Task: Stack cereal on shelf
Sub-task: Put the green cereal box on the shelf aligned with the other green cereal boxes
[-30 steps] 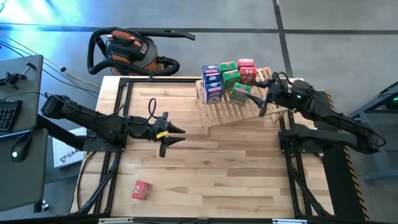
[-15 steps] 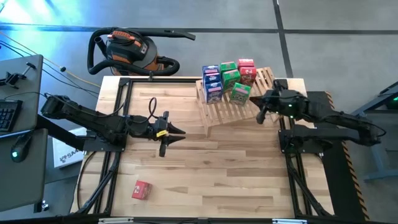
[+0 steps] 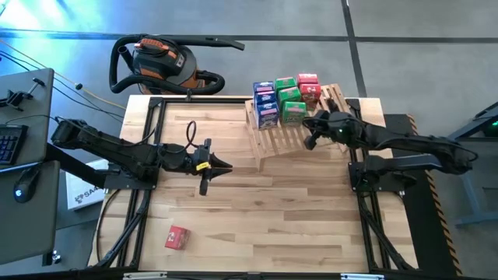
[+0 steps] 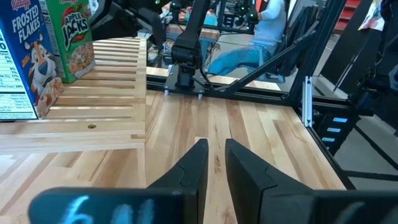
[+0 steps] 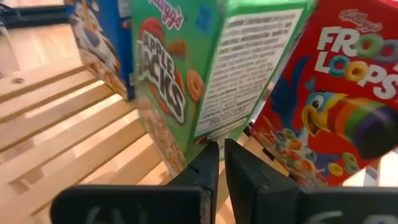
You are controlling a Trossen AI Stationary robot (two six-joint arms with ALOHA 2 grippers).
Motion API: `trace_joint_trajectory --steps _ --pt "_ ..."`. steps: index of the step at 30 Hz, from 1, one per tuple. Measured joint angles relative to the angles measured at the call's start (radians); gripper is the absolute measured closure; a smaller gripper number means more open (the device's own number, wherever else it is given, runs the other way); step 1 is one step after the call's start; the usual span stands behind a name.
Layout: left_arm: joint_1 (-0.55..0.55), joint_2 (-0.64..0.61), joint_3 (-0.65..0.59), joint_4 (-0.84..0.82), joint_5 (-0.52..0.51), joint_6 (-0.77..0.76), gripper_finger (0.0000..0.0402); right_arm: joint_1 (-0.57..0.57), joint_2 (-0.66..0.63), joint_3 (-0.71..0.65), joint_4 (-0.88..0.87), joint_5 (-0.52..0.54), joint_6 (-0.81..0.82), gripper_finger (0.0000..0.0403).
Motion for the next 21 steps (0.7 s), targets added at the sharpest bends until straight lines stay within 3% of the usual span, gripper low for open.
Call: trace_joint_trajectory --steps 21 --pt "0.001 0.008 0.000 -0.043 0.000 -0.038 0.0358 -0.040 0.035 0.000 0.105 -0.024 -0.073 0.0384"
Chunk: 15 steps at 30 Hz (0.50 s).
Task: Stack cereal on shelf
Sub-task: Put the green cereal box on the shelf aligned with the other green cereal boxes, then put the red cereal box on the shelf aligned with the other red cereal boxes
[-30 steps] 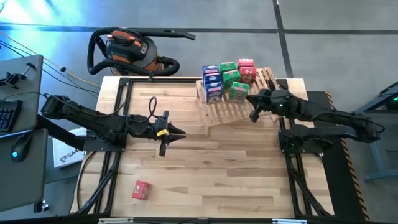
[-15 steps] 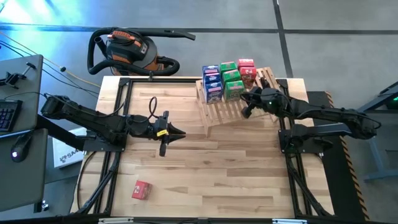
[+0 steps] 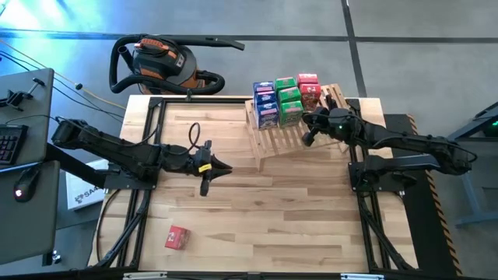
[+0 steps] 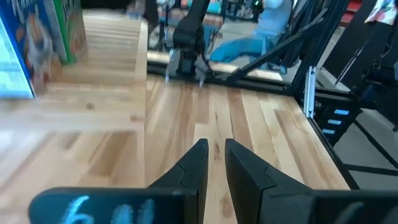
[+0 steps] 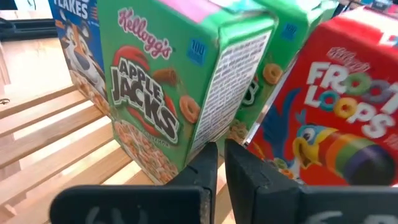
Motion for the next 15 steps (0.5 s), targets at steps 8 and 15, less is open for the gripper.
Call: trace_joint_trajectory --steps 8,15 --pt "0.013 0.069 0.000 0.001 -0.003 -0.069 0.0358 0.042 -0.084 0.072 -0.094 0.013 -0.046 0.0384" --pt "0.010 0.107 0.019 -0.024 -0.003 -0.077 0.0358 0.175 -0.169 0.057 -0.134 -0.003 -0.011 0.0390"
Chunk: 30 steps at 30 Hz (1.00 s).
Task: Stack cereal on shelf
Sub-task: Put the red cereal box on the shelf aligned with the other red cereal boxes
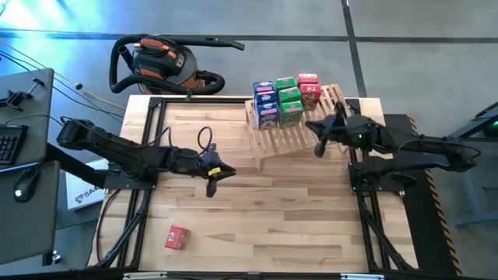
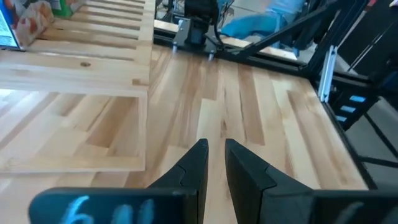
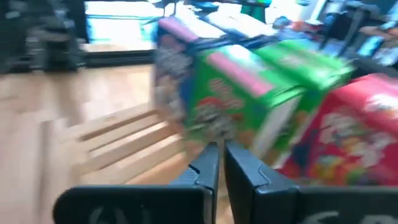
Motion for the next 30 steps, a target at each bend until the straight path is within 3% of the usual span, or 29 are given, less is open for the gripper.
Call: trace_joint_trajectory --steps 3,6,11,15,22,30 --pt "-0.009 -0.005 0.033 -0.059 -0.001 -0.036 0.0356 0.086 -0.018 -0.038 0.022 0.010 0.038 0.0400" --pt "-0.030 -0.008 0.094 -0.191 -0.001 -0.091 0.0347 0.192 -0.021 -0.060 0.064 0.084 0.056 0.0401" --pt "-0.101 0.003 0.235 -0.540 -0.001 -0.239 0.0311 0.361 -0.012 -0.065 0.092 0.211 0.058 0.0401" --pt "-0.183 0.017 0.356 -0.818 -0.001 -0.443 0.0274 0.457 -0.006 -0.065 0.091 0.288 0.069 0.0401" --pt "-0.348 0.133 0.549 -1.231 0.099 -0.872 0.0209 0.549 0.011 -0.065 0.092 0.345 0.068 0.0401" --pt "-0.463 0.301 0.712 -1.361 0.200 -1.251 0.0160 0.579 0.038 -0.065 0.088 0.358 0.013 0.0401"
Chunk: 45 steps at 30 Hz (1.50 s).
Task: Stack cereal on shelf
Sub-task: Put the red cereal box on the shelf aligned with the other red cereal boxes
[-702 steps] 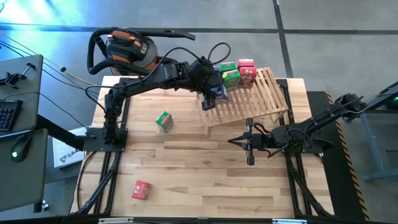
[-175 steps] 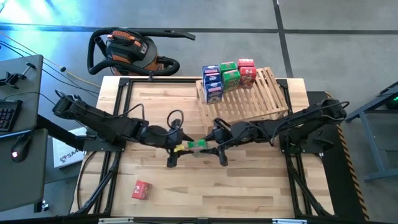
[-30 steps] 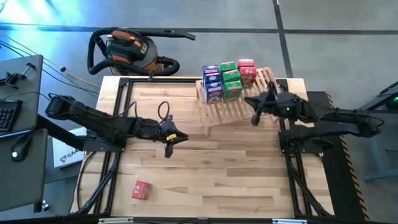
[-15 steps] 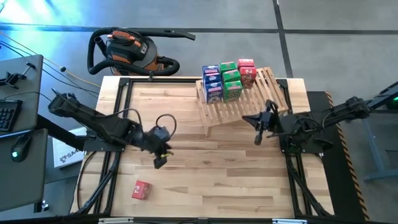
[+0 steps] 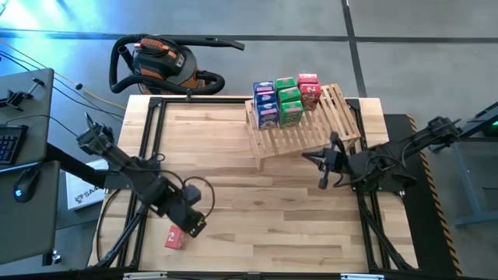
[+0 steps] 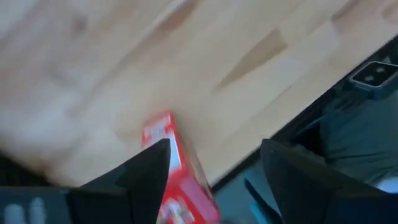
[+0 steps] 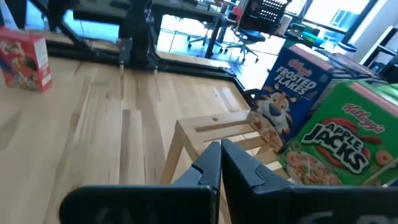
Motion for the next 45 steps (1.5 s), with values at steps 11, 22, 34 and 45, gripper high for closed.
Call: trace_joint_trajectory --steps 11,22,34,45 --pt "-0.185 0.080 0.052 -0.013 0.096 -0.547 0.0134 0.001 0.042 0.000 -0.009 -0.001 -0.051 0.0401" --pt "-0.278 0.149 0.052 -0.011 0.055 -0.731 0.0116 0.001 0.043 0.000 -0.009 -0.002 -0.052 0.0401" --pt "-0.286 0.193 0.033 -0.007 0.035 -0.742 0.0096 0.001 0.043 0.000 -0.009 -0.011 -0.048 0.0401" --pt "-0.289 0.238 0.033 -0.009 -0.005 -0.685 0.0129 0.001 0.043 0.000 -0.009 -0.022 -0.044 0.0401"
